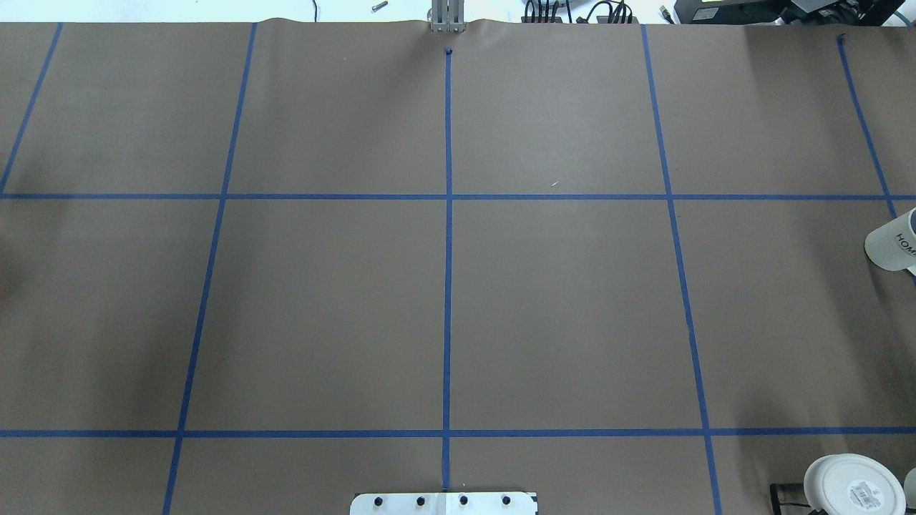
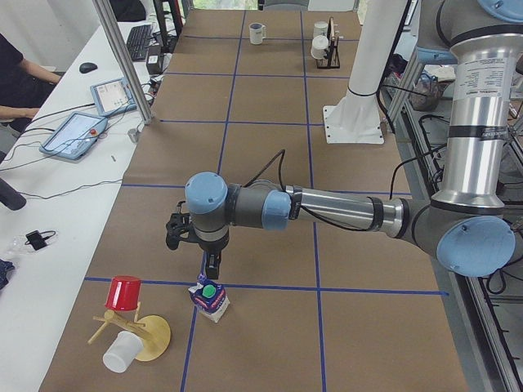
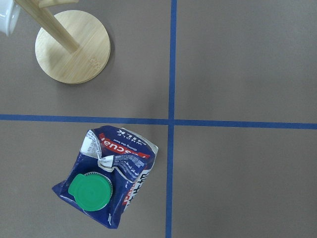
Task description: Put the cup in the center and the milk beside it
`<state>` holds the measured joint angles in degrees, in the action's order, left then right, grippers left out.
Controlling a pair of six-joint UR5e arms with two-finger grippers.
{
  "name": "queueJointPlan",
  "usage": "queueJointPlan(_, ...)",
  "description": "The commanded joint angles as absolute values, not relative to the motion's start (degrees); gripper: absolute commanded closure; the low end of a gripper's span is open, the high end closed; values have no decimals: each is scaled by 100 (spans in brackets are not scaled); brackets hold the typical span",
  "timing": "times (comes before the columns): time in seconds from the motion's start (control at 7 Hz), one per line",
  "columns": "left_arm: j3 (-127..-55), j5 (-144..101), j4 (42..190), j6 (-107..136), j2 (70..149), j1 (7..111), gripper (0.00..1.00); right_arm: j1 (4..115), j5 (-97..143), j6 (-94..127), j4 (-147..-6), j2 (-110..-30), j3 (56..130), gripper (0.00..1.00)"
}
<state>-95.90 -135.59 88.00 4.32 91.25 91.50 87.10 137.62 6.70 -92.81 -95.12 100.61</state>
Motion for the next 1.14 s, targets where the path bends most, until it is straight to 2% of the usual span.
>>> queueJointPlan(0.0,-9641,-13596,8920,483,9114,9149,2,8710,13755,642,-9281,-9483,10072,0)
queueJointPlan(0.71,-9335,-13535,9219,431,9237,9141,2,8728,13764,677,-9273,-9369,9801,0)
queueJointPlan(1.0,-9334,-13544,9395,448,9211,9149,2,8728,13511,47,-8739,-9169,9337,0)
